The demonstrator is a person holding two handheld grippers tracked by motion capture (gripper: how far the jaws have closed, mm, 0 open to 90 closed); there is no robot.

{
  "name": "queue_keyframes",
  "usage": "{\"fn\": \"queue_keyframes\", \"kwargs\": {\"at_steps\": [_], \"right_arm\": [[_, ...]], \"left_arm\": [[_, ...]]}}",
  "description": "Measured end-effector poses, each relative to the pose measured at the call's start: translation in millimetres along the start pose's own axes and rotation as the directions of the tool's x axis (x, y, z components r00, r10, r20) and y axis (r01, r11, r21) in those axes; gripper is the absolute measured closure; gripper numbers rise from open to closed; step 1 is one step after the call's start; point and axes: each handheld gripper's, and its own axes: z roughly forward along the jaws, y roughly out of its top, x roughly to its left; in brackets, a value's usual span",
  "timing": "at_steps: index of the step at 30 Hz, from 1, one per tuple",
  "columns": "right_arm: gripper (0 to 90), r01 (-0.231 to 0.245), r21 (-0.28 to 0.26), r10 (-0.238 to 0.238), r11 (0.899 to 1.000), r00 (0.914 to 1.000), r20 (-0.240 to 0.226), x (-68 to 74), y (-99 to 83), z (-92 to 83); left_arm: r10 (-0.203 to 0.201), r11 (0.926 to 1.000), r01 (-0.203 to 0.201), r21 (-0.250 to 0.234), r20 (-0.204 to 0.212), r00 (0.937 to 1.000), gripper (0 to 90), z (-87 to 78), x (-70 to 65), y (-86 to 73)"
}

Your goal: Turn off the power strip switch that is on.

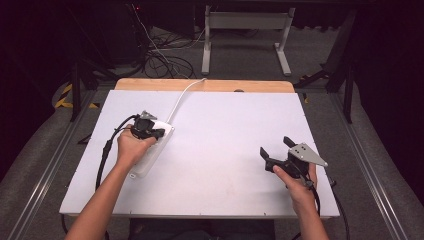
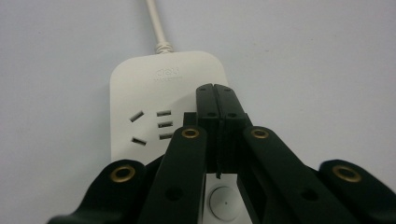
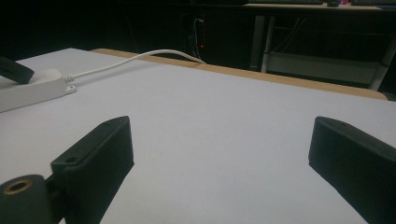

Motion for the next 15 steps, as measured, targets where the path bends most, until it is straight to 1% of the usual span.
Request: {"fn": "queue_keyframes", "kwargs": {"at_steps": [4, 5, 6, 7, 9, 11, 15], "right_arm": [[7.4, -0.002, 0.0, 0.002, 1.0, 1.0, -0.001, 0.6, 0.2, 0.5], [7.5, 0.0, 0.0, 0.0, 1.0, 1.0, -0.002, 0.6, 0.2, 0.6], [7.5, 0.0, 0.0, 0.0, 1.0, 1.0, -0.002, 0.6, 0.2, 0.7], [7.5, 0.0, 0.001, 0.0, 1.0, 1.0, -0.001, 0.5, 0.3, 0.8], [7.5, 0.0, 0.002, 0.0, 1.0, 1.0, 0.0, 0.4, 0.1, 1.0], [7.5, -0.001, 0.002, 0.001, 1.0, 1.0, 0.0, 0.4, 0.1, 1.2], [7.5, 0.0, -0.001, 0.0, 1.0, 1.0, -0.004, 1.1, 0.3, 1.8]], "left_arm": [[-0.008, 0.9999, 0.008, -0.007, 0.0, 1.0, 90.0, -0.4, 0.3, -0.2], [-0.016, 0.9997, 0.016, -0.018, 0.008, 0.9998, 90.0, -2.0, 0.8, 0.4], [-0.018, 0.9997, 0.018, -0.016, 0.009, 0.9998, 90.0, -2.0, 1.4, 0.3], [-0.029, 0.9993, 0.029, -0.021, 0.014, 0.9995, 90.0, -2.0, 1.8, -0.3], [-0.022, 0.9995, 0.022, -0.023, 0.012, 0.9997, 90.0, -1.9, 1.5, -0.5], [-0.003, 0.9998, 0.003, -0.019, -0.002, 1.0, 90.0, -1.9, 0.4, 0.1], [-0.001, 0.9998, 0.0, -0.018, -0.005, 1.0, 90.0, -2.1, 0.0, -0.1]]}}
